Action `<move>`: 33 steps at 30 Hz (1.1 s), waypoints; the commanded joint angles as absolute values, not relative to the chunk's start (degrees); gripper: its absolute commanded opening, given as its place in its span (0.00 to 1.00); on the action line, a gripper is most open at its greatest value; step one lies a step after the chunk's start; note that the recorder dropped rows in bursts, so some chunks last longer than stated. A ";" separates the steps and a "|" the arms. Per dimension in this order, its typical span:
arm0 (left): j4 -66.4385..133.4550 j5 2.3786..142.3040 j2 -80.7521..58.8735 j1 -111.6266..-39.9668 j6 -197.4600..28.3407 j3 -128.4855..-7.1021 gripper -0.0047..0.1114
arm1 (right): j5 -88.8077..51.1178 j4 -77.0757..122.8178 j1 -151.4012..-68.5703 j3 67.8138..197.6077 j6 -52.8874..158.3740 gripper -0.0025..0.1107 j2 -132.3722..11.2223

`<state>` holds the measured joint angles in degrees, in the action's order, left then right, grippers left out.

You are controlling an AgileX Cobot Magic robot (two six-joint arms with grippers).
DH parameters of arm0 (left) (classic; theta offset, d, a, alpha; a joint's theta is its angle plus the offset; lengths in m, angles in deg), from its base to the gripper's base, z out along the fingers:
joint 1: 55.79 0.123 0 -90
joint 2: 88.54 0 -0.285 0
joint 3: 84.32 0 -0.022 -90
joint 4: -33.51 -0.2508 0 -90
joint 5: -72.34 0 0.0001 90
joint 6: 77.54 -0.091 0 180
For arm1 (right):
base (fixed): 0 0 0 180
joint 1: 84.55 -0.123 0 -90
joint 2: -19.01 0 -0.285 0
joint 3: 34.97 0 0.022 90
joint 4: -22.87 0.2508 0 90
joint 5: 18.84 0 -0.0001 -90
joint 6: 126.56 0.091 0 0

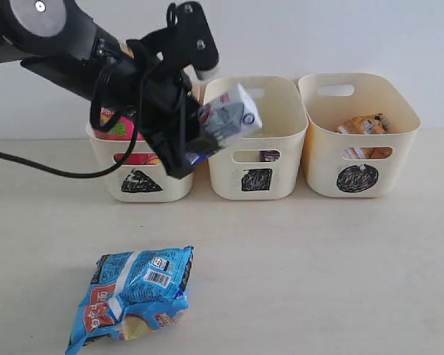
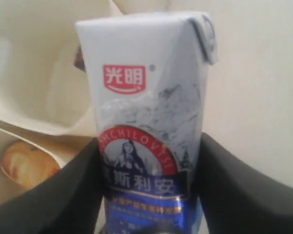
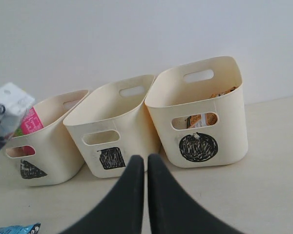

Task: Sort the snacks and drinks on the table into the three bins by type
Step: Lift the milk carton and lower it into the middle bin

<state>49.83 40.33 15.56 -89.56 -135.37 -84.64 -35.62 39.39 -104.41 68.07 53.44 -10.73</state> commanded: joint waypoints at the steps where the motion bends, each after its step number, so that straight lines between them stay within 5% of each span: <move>1: 63.00 56.42 15.42 -89.74 -135.66 -84.48 0.07 | -36.14 38.81 -104.10 67.81 52.88 0.02 -10.59; 9: 69.65 82.75 21.80 -89.74 -133.71 -84.48 0.07 | -36.14 38.81 -104.10 67.81 53.00 0.02 -10.59; 33: 65.40 84.37 41.91 -89.74 -120.52 -102.40 0.07 | -36.24 38.81 -104.10 67.81 53.11 0.02 -10.59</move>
